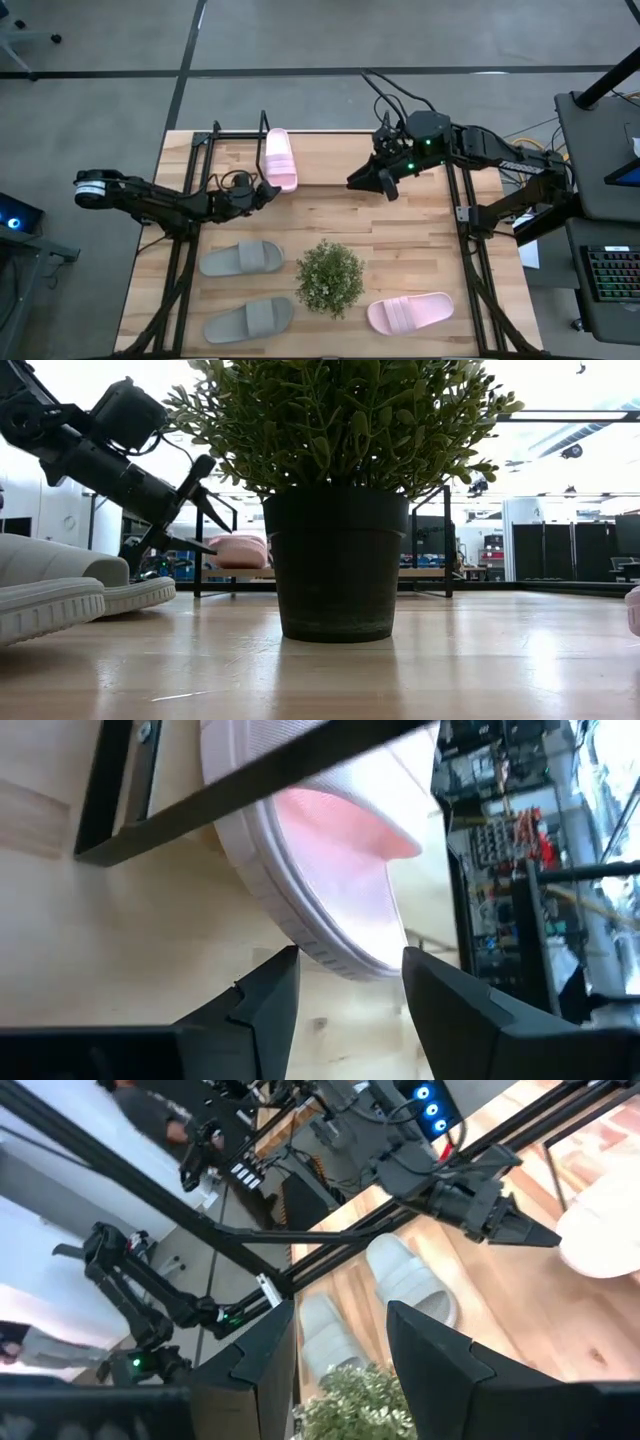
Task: Pick and place slides into the shelf
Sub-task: Put the pink slide on the shelf
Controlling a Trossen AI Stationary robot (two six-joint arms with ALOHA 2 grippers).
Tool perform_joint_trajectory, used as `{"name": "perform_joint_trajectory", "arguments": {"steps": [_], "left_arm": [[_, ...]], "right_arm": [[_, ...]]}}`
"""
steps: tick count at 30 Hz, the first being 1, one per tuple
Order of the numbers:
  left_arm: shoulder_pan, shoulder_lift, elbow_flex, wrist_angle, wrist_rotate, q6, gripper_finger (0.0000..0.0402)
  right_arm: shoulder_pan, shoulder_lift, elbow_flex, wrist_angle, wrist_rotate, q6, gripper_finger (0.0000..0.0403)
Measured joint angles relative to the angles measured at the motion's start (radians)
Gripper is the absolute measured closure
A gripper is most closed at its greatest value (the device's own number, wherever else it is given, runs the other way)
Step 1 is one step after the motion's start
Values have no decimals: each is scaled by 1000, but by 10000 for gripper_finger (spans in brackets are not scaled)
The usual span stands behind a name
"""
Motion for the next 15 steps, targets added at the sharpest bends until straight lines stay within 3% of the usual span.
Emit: {"name": "perform_joint_trajectory", "arguments": {"steps": [15], "left_arm": [[0, -2, 0, 7, 186, 7, 145]], "right_arm": [[60, 0, -2, -12, 17, 0, 252]]}}
